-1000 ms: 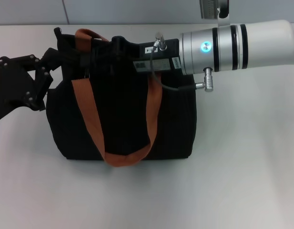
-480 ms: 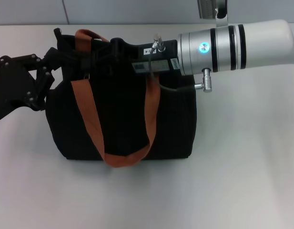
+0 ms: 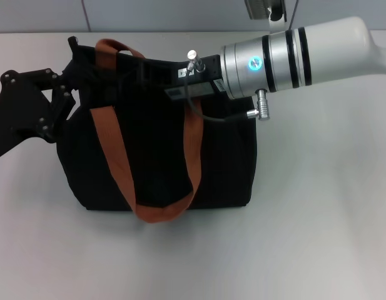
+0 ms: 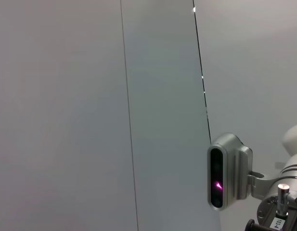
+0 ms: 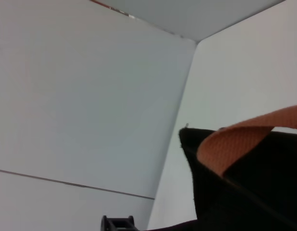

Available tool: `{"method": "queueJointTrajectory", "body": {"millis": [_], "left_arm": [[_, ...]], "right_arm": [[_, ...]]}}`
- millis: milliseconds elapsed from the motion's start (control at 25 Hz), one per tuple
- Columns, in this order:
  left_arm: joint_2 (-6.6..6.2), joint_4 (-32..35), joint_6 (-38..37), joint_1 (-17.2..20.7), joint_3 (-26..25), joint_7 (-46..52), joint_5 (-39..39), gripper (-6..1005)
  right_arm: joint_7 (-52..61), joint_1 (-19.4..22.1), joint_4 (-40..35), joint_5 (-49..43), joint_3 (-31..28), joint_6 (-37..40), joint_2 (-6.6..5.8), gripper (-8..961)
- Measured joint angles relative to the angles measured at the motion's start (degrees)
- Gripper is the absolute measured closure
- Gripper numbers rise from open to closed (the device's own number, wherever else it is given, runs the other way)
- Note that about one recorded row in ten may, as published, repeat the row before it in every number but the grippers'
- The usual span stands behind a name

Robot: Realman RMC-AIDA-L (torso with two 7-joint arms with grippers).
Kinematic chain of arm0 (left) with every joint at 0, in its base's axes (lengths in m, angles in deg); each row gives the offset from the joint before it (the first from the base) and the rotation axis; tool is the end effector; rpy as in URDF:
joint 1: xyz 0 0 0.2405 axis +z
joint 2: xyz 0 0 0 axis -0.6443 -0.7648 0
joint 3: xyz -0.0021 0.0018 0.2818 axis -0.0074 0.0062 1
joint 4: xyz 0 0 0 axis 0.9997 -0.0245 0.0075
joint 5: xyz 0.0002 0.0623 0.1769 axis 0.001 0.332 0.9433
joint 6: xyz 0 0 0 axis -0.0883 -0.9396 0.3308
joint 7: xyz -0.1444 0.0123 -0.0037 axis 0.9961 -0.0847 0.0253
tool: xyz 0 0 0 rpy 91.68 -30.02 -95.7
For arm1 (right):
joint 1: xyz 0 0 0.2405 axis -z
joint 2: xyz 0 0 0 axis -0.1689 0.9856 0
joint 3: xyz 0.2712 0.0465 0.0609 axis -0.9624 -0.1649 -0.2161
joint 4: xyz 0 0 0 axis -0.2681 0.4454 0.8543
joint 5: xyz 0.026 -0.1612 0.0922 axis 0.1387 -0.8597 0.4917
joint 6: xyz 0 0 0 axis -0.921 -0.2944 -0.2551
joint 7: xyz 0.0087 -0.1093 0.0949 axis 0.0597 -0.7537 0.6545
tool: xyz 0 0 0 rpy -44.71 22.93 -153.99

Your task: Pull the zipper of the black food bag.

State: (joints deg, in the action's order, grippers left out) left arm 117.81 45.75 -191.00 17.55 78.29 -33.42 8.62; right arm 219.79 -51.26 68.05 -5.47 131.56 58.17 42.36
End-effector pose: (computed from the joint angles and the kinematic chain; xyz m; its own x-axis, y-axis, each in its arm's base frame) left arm -0.2858 0.2852 0.0271 0.6483 -0.1703 0.7421 0.3548 -0.7948 -0.4924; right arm 0.0929 0.3923 -0.1050 0.2397 -0.9521 -0.1898 -0.8714 -0.2972 0.3904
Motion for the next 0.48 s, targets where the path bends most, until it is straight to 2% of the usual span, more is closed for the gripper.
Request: {"method": "queueJointTrajectory", "body": {"millis": [200,360,480], "left_arm": [[0.02,0.0,-0.2,0.1,-0.2,0.0,-0.1,988],[0.0,0.0,-0.4,0.3,-0.4,0.1,-0.2,988],[-0.01,0.0,-0.4,0.4,-0.5,0.1,-0.2,989]], "right_arm": [[0.0,1.6,-3.7,0.0,2.1,-0.3,0.0,956],[1.2,3.2,-6.3,0.0,3.0,-0.5,0.0,955],[4.3,6.2,-11.3,-0.6,4.6,-0.7,-0.02,954]]}}
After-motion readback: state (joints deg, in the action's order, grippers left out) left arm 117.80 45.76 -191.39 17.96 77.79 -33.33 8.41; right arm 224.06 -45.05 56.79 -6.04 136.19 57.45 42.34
